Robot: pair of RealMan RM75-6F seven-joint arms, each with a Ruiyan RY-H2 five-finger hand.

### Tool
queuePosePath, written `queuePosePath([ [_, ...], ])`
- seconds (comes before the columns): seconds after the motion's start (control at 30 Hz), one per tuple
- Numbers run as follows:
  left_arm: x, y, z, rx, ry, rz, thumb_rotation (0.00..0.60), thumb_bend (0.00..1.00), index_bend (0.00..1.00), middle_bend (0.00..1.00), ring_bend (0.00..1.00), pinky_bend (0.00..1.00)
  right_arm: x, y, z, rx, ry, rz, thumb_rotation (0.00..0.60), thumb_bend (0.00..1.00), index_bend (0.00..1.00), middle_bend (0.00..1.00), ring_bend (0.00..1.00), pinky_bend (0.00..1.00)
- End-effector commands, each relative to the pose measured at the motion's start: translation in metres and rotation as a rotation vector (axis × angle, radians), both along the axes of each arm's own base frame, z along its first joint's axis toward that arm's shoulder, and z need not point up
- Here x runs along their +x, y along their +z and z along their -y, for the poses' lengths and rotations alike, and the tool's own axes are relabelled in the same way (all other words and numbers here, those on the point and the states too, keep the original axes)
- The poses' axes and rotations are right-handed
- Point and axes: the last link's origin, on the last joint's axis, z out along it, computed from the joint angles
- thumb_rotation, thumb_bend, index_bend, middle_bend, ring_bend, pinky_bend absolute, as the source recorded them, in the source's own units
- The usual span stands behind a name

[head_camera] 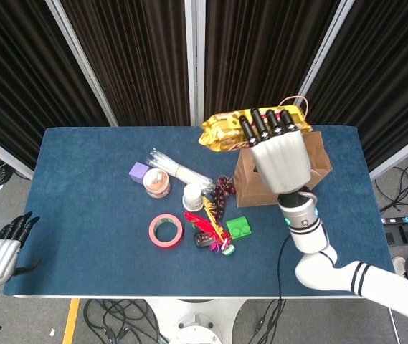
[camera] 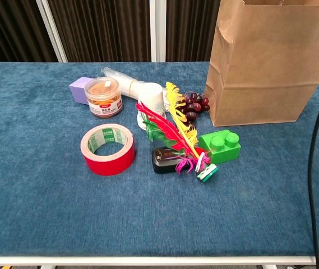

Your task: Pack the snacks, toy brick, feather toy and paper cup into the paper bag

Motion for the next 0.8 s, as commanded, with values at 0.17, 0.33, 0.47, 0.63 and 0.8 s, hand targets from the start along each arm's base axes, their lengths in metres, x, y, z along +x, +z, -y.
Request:
queuePosePath([
  [0.17, 0.001, -0.003, 0.0, -0.005, -0.003, 0.013, 0.6, 0.26, 0.13, 0.08, 0.02, 0.17, -0.048, 0.017, 0.025, -0.001, -0.176, -0.002, 0.6, 0.23, 0.77, 0.68, 0.62, 0.7],
  [0.33, 0.002, -0.004, -0.001, -0.012, -0.003, 0.011, 0.6, 0.26, 0.13, 0.08, 0.02, 0.17, -0.074, 0.009, 0.038, 0.06, -0.261, -0.004, 0.6, 0.23, 0.76, 0.68, 0.62, 0.7],
  [0.47, 0.002, -0.001, -0.002, -0.016, -0.001, 0.014, 0.6, 0.26, 0.13, 0.08, 0.02, 0.17, -0.085, -0.003, 0.045, 0.099, -0.285, -0.038, 0.6, 0.23, 0.76, 0.68, 0.62, 0.69],
  [0.63, 0.004, 0.0, -0.002, -0.017, -0.012, 0.015, 0.6, 0.26, 0.13, 0.08, 0.02, 0.17, -0.093, -0.021, 0.049, 0.168, -0.319, -0.041, 0.6, 0.18, 0.73, 0.68, 0.58, 0.66],
  [0.8, 0.004, 0.001, -0.003, -0.015, -0.009, 0.011, 0.6, 0.26, 0.13, 0.08, 0.02, 0.17, -0.097, -0.028, 0.049, 0.223, -0.331, -0.04, 0.6, 0.03, 0.67, 0.64, 0.53, 0.61],
])
